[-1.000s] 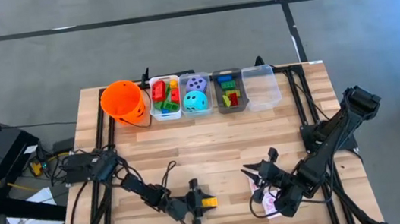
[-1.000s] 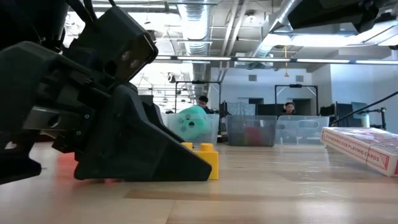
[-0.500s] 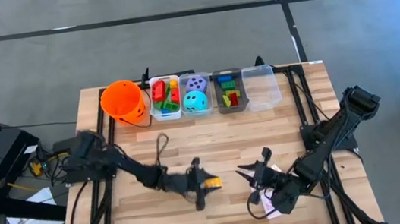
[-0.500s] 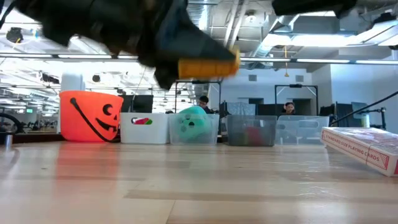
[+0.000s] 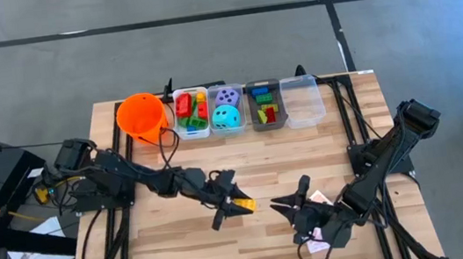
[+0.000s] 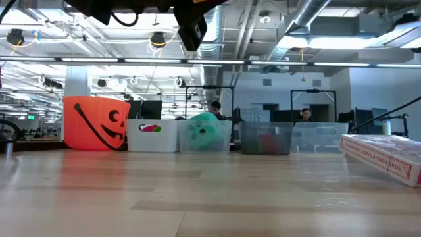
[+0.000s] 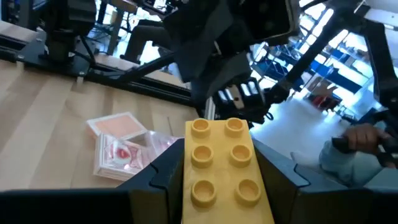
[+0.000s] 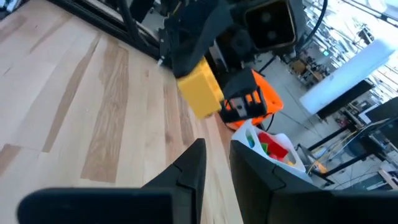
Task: Pick & Place Toys
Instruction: Put the small yellow game piece into the black bin
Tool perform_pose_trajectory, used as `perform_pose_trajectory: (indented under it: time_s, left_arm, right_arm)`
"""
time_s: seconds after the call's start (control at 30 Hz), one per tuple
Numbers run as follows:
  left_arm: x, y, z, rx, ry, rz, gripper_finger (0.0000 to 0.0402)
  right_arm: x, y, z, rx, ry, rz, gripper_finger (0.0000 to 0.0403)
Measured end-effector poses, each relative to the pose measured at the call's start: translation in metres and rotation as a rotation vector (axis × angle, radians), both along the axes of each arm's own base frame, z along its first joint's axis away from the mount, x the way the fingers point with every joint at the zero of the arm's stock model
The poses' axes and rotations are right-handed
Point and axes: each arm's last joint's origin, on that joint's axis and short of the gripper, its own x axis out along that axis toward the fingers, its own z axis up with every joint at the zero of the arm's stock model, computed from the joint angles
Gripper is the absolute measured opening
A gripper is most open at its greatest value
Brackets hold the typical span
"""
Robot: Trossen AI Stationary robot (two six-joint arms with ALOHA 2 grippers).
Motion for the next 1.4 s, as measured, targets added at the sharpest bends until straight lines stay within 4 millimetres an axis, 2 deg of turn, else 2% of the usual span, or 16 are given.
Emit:
perform_pose_trajectory:
  time_s: [0.17,0.27,0.6,0.7,1.0,1.23,1.4]
  left_arm:
    - [0.001,0.005,0.0,-0.026,0.008,0.018,0.0131]
    - [0.002,0.006,0.001,-0.028,0.003,0.021,0.0131]
    - [0.002,0.005,0.001,-0.063,0.012,0.024,0.0131]
    - [0.003,0.005,-0.001,-0.093,0.024,0.027,0.0131]
    - [0.012,0.006,-0.009,-0.128,-0.031,0.041,0.0131]
    - [0.022,0.019,-0.02,-0.191,-0.05,0.079,0.0131]
    - [0.036,0.02,-0.024,-0.216,-0.06,0.059,0.0131]
  right_arm:
    - [0.004,-0.003,0.001,0.017,-0.002,0.009,0.0073]
    - [0.007,-0.005,0.0,0.05,0.012,0.038,0.0094]
    - [0.018,-0.017,0.0,0.116,0.022,0.04,0.0248]
    - [0.021,-0.02,0.0,0.121,0.016,0.029,0.0272]
    - [0.024,-0.021,0.002,0.151,0.0,0.047,0.0276]
    - [0.026,-0.022,0.003,0.151,0.004,0.064,0.0276]
    - [0.026,-0.022,0.003,0.157,0.009,0.079,0.0275]
